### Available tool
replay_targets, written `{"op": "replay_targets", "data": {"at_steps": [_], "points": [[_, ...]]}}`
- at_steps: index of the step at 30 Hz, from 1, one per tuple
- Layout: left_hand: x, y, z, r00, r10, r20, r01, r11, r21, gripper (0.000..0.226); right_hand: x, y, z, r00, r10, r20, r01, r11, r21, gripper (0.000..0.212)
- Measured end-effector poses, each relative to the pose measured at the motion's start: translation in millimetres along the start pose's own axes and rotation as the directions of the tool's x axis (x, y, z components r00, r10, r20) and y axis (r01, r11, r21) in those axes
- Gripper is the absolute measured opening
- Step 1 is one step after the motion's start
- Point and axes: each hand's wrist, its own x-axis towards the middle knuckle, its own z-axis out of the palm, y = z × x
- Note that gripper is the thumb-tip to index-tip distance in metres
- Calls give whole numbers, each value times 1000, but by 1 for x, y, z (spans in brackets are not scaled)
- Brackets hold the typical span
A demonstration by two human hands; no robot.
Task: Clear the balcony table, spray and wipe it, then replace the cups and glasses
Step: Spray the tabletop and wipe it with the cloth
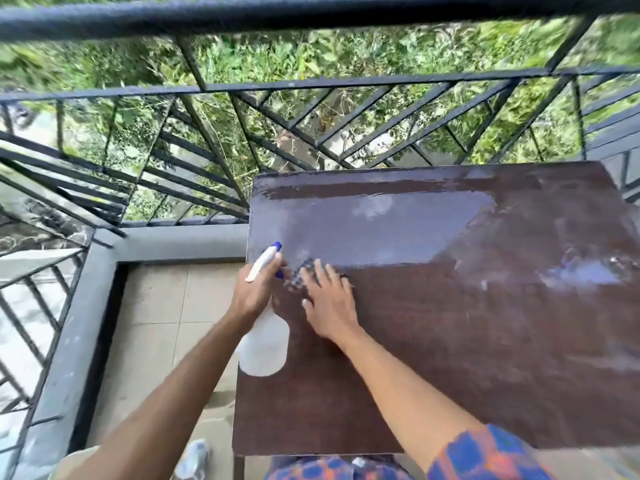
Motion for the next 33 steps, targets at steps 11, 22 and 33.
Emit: {"op": "replay_targets", "data": {"at_steps": [11, 22, 33], "points": [[-42, -20, -18, 999, -49, -3, 49, 999, 11, 27, -45, 157, -23, 881, 397, -257, -388, 917, 88, 56], [-102, -50, -56, 984, -82, -160, 90, 995, 42, 30, -43, -44, 38, 987, -158, 7, 157, 986, 60, 60], [-145, -88, -66, 964, -155, -216, 152, 988, -32, 20, -146, 39, 68, 834, -550, 42, 551, 834, -28, 57]]}}
